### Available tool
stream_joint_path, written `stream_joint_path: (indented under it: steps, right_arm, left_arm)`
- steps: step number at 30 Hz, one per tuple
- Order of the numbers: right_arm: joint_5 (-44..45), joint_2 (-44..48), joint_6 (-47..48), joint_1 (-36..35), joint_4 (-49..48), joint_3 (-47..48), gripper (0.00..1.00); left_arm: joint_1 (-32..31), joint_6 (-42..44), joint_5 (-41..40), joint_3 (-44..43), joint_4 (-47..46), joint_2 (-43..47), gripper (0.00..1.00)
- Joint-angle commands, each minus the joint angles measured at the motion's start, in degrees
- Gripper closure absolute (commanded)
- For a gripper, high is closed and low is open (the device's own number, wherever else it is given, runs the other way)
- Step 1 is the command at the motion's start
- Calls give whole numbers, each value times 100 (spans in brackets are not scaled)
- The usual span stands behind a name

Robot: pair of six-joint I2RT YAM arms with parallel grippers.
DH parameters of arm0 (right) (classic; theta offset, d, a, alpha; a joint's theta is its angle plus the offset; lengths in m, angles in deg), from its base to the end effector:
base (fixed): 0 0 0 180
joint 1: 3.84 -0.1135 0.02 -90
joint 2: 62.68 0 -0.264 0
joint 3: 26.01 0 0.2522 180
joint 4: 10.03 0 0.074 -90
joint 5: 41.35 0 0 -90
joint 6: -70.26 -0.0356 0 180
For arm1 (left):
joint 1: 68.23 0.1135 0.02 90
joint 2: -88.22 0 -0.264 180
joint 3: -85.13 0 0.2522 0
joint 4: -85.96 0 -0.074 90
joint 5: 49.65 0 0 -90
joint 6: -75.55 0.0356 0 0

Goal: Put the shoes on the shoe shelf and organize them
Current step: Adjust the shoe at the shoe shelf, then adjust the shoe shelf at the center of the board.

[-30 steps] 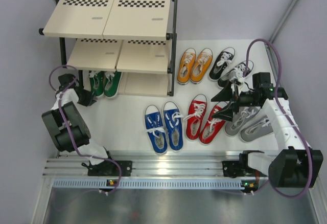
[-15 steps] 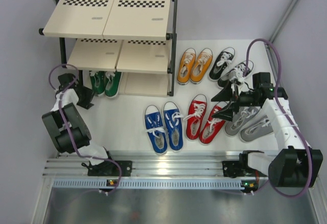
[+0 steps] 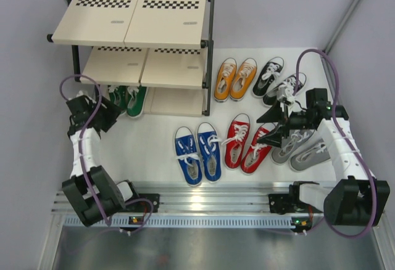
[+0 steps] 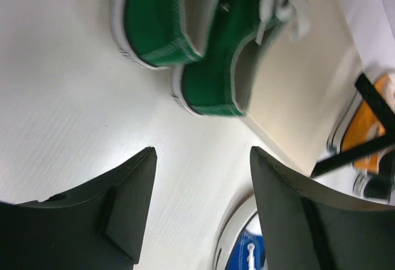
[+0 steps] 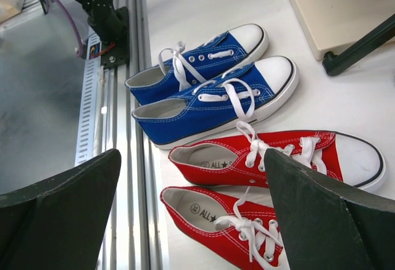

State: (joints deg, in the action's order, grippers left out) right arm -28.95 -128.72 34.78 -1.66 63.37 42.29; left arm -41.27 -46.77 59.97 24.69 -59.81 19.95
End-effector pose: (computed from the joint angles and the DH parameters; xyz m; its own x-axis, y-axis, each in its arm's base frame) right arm 0.1924 0.0275 0.2874 -0.2986 -0.1636 -0.9402 -0.9484 0.1608 0.2732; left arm 0.2300 0.1036 0.2523 -0.3951 -0.7660 -0.5072 -0.4923 0.6426 -0.5870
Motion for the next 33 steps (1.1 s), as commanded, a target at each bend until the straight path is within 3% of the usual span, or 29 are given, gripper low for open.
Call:
stream_joint_path:
  steps: [1, 4, 7, 8, 12, 16, 20, 28, 33]
  right_arm:
    - [-36, 162, 524, 108, 136, 215, 1]
    - [-18, 144, 542, 108, 110, 197, 1]
    - [35, 127, 542, 108, 83, 197, 1]
    - [52, 127, 551, 108, 66, 188, 0]
    - [87, 74, 551, 116, 30, 144, 0]
    - [114, 21, 568, 108, 39, 153, 1]
    - [131, 48, 586, 108, 30, 144, 1]
    - [140, 48, 603, 116, 39, 144, 0]
    - [140, 12, 674, 108, 92, 153, 1]
  left_arm:
    - [-155, 943, 1254, 124, -553, 375, 33]
    - [-699, 1453, 755, 132, -439, 604, 39]
    - [-1508, 1823, 124, 202, -368, 806, 59]
    - [-1866, 1921, -61, 220, -368, 894, 73]
    - [-2642, 2597, -818, 457, -552, 1088, 99]
    - [-3424, 3816, -1345, 607, -763, 1097, 100]
    - [-4092, 4890, -2390, 729, -1097, 878, 100]
    - [-4419, 6990, -3227, 1046, -2643, 18, 100]
    - [-4436, 7607, -3359, 1160, -3610, -625, 100]
